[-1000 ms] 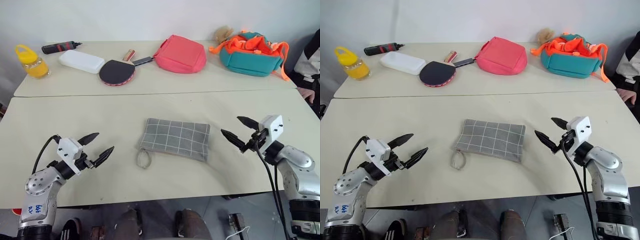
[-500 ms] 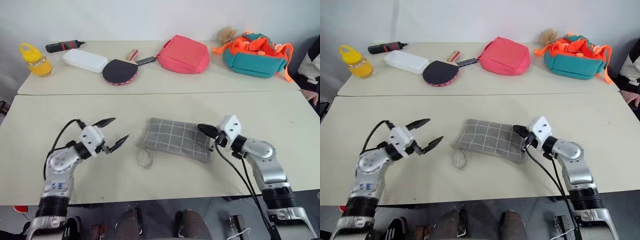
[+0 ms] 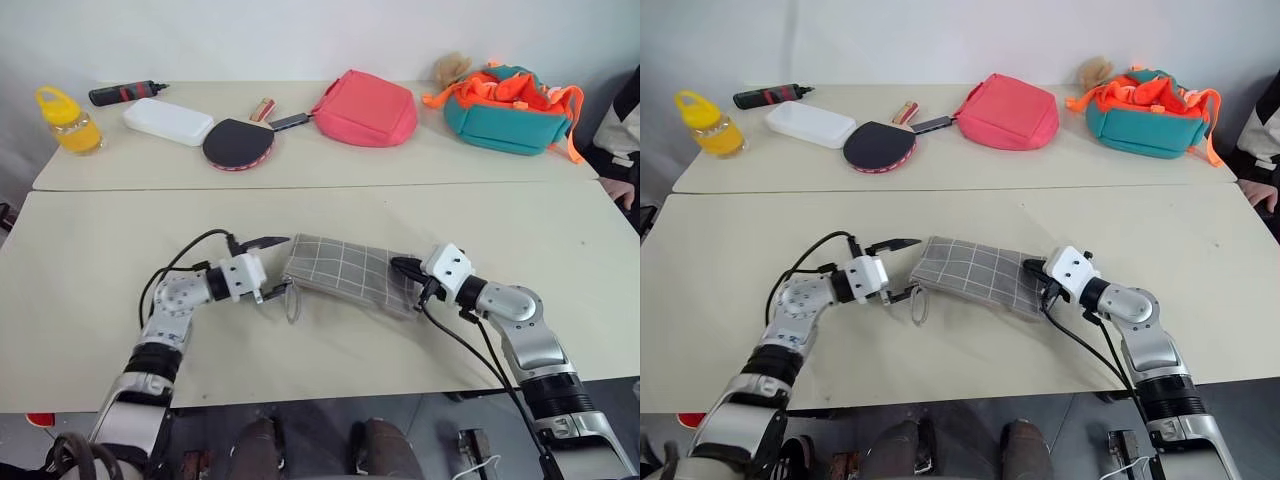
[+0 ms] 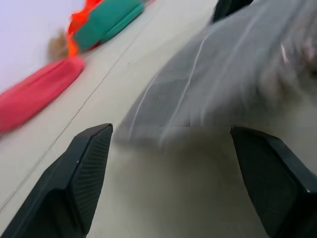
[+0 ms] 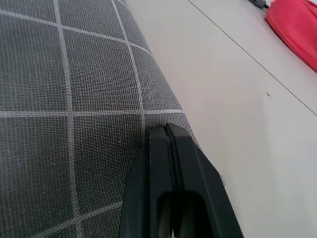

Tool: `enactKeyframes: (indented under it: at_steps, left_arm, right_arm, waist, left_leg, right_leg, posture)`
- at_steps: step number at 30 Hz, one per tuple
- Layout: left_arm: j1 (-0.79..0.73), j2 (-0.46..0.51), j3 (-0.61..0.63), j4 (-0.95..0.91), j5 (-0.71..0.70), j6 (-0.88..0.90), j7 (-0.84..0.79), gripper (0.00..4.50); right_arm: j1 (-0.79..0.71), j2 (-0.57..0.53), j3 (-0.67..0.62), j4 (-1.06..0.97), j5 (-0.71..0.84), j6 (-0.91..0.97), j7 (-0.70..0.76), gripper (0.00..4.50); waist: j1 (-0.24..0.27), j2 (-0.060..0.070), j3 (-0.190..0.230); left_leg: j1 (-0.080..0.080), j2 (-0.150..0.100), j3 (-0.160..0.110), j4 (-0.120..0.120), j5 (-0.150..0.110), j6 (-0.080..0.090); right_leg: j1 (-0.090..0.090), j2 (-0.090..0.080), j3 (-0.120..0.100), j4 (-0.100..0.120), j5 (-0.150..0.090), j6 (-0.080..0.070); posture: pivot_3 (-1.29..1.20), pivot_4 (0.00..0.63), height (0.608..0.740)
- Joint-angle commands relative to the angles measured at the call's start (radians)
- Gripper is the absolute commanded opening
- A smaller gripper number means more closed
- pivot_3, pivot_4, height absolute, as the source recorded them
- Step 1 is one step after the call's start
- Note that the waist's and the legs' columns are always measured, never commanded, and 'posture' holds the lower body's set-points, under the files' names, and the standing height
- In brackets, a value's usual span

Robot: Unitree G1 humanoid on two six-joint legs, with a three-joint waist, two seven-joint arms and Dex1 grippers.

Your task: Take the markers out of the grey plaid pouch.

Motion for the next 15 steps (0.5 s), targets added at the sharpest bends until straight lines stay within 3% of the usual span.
enactKeyframes:
  at_steps: [1,5,6,9,15]
  left_arm:
    - [-0.053,-0.012,-0.01,0.051,0.016,-0.08,0.013,4.04]
    - [-0.066,-0.007,-0.023,0.092,0.025,-0.113,0.003,4.04]
    - [-0.066,-0.008,-0.024,0.1,0.017,-0.108,-0.009,3.86]
    - [-0.068,-0.002,-0.03,0.115,0.022,-0.127,-0.007,3.13]
    - [-0.065,0.006,-0.029,0.105,0.002,-0.133,-0.018,1.13]
  right_arm:
    - [0.001,-0.004,-0.006,-0.015,0.012,-0.004,0.01,0.01]
    - [0.01,-0.004,-0.017,-0.03,0.023,0.004,0.01,0.01]
    - [0.013,-0.004,-0.019,-0.034,0.025,0.007,0.009,0.0]
    - [0.02,-0.002,-0.017,-0.043,0.026,0.008,0.008,0.0]
    - [0.013,-0.004,-0.017,-0.038,0.029,0.007,0.013,0.0]
  waist:
    - [-0.002,0.0,0.0]
    - [-0.005,0.0,0.0]
    - [-0.004,0.0,0.0]
    - [-0.002,0.0,0.0]
    - [-0.002,0.0,0.0]
  left_leg:
    - [0.0,0.0,0.0,0.0,0.0,0.0]
    - [0.001,0.0,0.0,-0.002,0.0,0.0]
    - [0.001,0.0,0.0,-0.002,0.0,0.0]
    - [0.0,0.0,0.0,-0.001,0.0,0.0]
    - [0.0,0.0,-0.001,0.0,0.0,0.0]
  right_leg:
    - [0.0,0.0,0.0,0.0,0.0,0.0]
    - [-0.001,0.0,0.0,0.0,0.0,0.0]
    - [-0.001,0.0,0.0,0.001,0.0,0.0]
    - [-0.001,0.0,0.0,0.0,0.0,0.0]
    - [0.0,0.0,0.0,0.001,0.0,0.0]
  posture:
    - [0.0,0.15,0.74]
    - [0.0,0.15,0.74]
    - [0.0,0.15,0.74]
    - [0.0,0.15,0.74]
    - [0.0,0.15,0.74]
